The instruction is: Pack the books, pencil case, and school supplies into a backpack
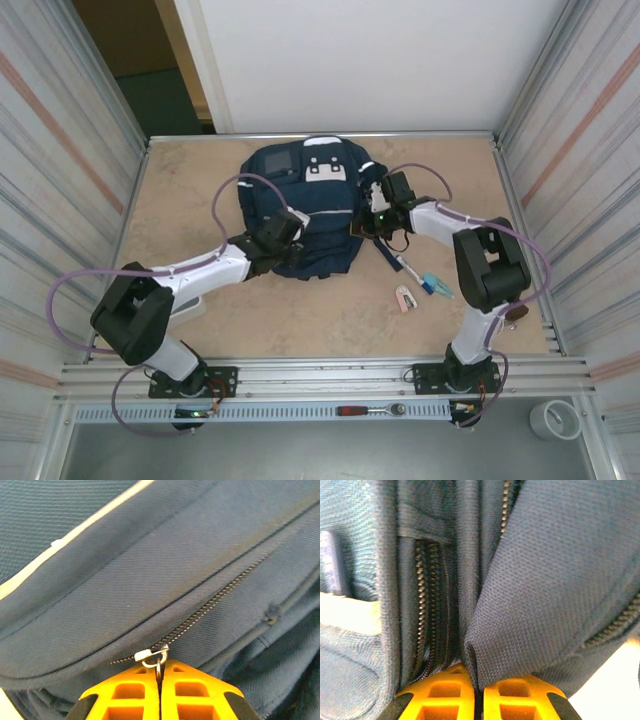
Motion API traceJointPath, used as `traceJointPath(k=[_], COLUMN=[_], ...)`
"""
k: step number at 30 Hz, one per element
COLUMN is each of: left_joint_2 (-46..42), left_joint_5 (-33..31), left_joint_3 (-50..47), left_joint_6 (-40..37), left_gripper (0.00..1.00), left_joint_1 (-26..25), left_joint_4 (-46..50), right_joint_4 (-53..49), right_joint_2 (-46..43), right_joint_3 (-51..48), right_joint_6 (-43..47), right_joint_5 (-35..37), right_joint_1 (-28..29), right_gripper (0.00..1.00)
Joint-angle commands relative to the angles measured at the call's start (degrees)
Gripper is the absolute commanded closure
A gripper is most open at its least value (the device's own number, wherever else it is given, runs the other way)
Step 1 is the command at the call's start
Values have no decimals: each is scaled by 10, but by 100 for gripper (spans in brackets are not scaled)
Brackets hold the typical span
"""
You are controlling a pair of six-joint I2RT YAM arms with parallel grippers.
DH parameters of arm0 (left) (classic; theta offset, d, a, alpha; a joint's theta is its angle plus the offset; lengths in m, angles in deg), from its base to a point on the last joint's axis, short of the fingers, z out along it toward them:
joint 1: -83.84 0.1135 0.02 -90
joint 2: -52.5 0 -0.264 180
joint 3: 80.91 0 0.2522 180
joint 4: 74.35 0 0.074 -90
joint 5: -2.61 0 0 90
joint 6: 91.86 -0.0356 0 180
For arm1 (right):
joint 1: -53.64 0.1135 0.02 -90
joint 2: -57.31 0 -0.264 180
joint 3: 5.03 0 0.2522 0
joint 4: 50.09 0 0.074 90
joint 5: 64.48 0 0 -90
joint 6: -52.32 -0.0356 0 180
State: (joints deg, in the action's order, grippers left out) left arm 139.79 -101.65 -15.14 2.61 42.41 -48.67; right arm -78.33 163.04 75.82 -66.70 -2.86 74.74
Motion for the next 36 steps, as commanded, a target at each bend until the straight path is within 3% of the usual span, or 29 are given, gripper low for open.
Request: traceJointPath(k=[1, 5, 10, 14, 19, 21, 28, 32, 36], left_joint_2=[-15, -2, 10, 14, 14, 10, -22, -43, -55], left_joint_5=[29, 70, 75, 70, 68, 65, 13, -12, -16], left_joint_3=[6, 22, 37, 39, 37, 33, 2, -19, -33], left_joint_6=[13, 21, 20, 17, 15, 16, 4, -3, -4], left_gripper=[100, 100, 100, 100, 100, 100, 100, 100, 100], left_joint_1=[-25, -31, -31, -32, -31, -31, -14, 16, 50], left_joint_4=[6, -12, -23, -28, -30, -30, -6, 10, 13], right_joint_4=[6, -4, 34, 84, 125, 134, 99, 68, 56], right_joint_2=[35, 19, -68, -111, -91, -73, -85, -113, -136], right_joint_3=[82, 92, -18, -113, -149, -143, -136, -142, -144], right_joint_6=[22, 22, -3, -37, -68, -70, -36, -14, -8], right_joint_5=[-22, 4, 24, 27, 68, 68, 90, 103, 100], right_joint_1=[15, 13, 9, 46, 88, 91, 64, 32, 2], right_gripper=[84, 62, 33, 24, 21, 26, 78, 91, 94])
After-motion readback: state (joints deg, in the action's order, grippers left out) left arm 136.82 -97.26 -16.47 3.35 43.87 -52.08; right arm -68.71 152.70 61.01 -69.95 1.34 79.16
